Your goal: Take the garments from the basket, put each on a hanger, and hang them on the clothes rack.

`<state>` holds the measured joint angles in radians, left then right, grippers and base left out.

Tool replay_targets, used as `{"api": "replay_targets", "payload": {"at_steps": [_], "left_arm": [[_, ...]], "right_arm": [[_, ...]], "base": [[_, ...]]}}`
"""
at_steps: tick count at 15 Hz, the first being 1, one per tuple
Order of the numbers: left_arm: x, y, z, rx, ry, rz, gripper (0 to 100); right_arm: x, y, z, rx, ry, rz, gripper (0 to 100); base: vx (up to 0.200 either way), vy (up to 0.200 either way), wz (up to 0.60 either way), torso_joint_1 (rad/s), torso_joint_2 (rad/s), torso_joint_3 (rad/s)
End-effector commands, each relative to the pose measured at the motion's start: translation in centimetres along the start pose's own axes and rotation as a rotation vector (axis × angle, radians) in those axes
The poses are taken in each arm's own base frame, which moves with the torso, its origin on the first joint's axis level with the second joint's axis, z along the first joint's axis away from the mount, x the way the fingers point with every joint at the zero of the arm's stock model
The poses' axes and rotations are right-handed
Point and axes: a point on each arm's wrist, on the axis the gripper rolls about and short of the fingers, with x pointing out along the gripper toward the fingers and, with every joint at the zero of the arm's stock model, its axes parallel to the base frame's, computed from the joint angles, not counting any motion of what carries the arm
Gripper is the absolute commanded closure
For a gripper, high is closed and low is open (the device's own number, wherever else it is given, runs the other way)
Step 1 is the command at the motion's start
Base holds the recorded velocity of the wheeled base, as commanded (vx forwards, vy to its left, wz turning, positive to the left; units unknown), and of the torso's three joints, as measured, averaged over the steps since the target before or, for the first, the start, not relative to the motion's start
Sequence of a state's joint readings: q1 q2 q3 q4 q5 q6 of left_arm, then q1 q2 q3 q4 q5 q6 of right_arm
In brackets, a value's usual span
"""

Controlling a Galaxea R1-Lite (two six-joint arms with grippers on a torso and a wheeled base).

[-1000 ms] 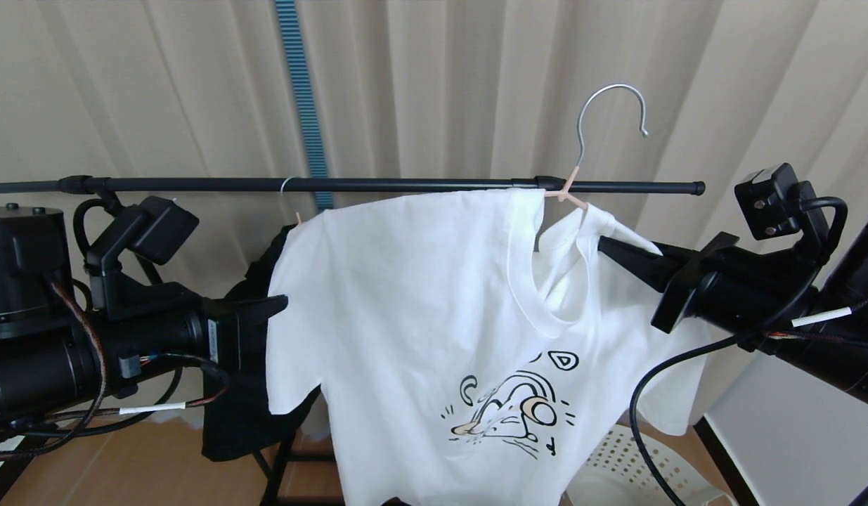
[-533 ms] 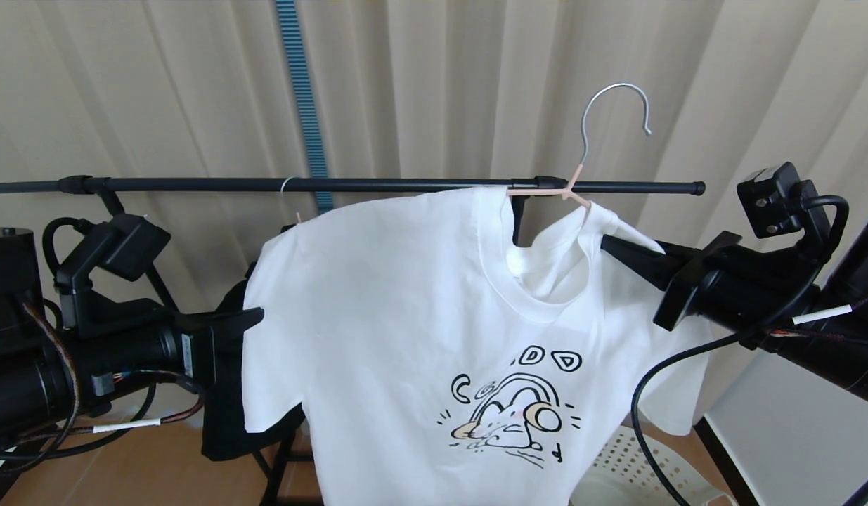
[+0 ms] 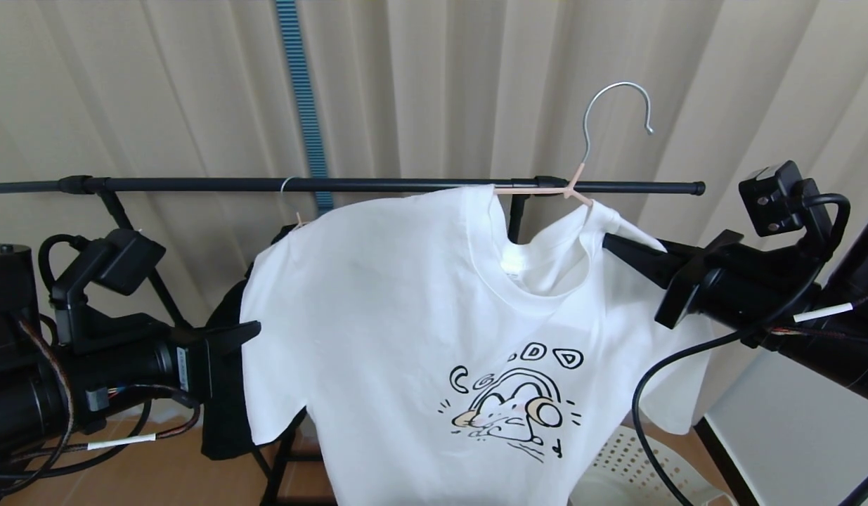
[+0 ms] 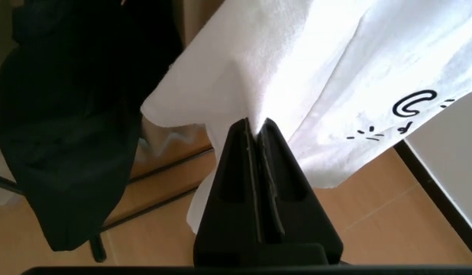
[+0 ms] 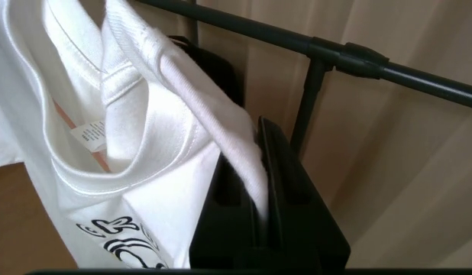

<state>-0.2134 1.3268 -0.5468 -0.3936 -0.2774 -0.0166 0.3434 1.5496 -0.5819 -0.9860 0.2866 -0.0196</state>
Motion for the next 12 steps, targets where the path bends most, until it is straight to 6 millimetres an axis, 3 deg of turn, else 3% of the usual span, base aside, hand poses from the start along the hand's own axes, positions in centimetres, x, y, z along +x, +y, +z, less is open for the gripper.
{"api": "replay_targets", "payload": {"at_steps": [1, 6, 7, 12], "left_arm": [[0.0, 0.0, -0.1, -0.001, 0.003, 0.0, 100], [0.0, 0.0, -0.1, 0.001, 0.005, -0.002, 100], [0.0, 0.0, -0.1, 0.001, 0.005, -0.002, 0], [-3.1, -1.1, 1.4, 0.039, -0.12, -0.088, 0]], "right_arm": [[0.0, 0.0, 0.0, -0.001, -0.002, -0.001, 100], [0.0, 0.0, 0.0, -0.001, -0.002, -0.001, 100], [0.0, 0.0, 0.0, -0.001, -0.002, -0.001, 100], [0.0, 0.0, -0.2, 0.0, 0.007, -0.001, 100]], "base": [[0.0, 0.0, 0.0, 0.0, 0.0, 0.0], [0.0, 0.0, 0.0, 0.0, 0.0, 0.0], [0.0, 0.0, 0.0, 0.0, 0.0, 0.0], [0.0, 0.0, 0.0, 0.0, 0.0, 0.0]]}}
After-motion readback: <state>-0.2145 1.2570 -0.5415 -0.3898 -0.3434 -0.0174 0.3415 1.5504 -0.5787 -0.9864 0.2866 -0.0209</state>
